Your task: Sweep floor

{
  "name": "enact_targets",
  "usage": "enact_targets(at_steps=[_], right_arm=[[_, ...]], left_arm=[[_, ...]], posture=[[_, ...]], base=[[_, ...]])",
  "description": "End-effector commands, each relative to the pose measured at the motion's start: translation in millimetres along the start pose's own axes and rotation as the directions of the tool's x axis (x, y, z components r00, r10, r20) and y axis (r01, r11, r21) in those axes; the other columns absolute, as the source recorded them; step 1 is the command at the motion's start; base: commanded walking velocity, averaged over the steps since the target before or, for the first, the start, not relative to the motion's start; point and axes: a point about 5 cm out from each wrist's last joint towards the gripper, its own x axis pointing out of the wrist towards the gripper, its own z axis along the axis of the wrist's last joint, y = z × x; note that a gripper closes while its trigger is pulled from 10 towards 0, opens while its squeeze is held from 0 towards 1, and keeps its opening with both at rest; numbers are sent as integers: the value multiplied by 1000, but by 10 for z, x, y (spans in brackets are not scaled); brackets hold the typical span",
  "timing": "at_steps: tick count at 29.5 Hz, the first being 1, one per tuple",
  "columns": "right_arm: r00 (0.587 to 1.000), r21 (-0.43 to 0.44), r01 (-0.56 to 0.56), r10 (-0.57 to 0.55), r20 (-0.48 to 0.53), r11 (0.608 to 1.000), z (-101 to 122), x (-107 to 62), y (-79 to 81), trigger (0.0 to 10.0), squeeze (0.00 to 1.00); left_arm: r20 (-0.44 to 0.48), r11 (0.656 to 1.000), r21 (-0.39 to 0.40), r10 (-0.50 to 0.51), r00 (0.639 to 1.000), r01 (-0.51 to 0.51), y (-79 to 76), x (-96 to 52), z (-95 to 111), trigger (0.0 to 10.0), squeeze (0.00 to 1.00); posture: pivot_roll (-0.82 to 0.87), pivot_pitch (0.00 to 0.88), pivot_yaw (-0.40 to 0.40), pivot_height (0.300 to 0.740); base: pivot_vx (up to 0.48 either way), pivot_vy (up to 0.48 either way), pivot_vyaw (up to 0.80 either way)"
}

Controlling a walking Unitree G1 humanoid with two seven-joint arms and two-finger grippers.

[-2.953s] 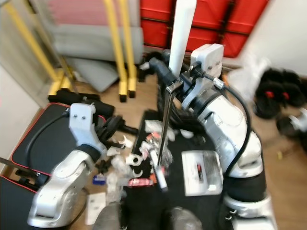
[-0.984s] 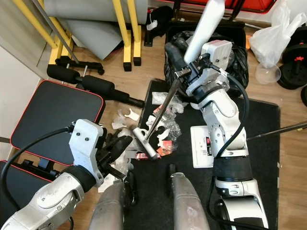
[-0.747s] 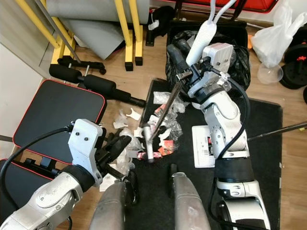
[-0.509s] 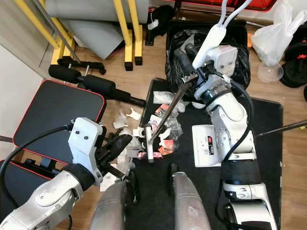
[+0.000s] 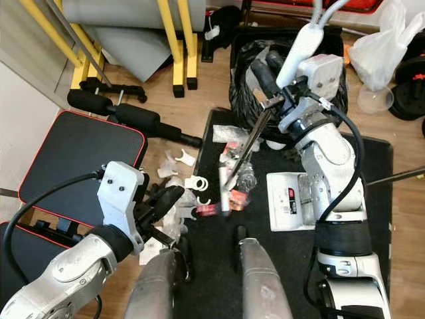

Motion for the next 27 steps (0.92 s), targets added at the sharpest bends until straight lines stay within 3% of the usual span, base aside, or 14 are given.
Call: enact_targets(at_steps=[1, 27], right_arm=[[1000, -54, -6, 8, 27, 999, 105, 8, 9, 0, 0], [998, -68, 16, -12, 54, 998, 319, 60, -4, 0, 0]], left_arm=[[-26, 995, -8, -96, 995, 96, -67, -15, -60, 10000, 0], [-12, 996, -14, -92, 996, 92, -66, 27, -55, 10000, 0]], posture=[[-95, 461, -91, 740], [-114, 456, -102, 740]], base=[[0, 0, 0], [0, 0, 0]])
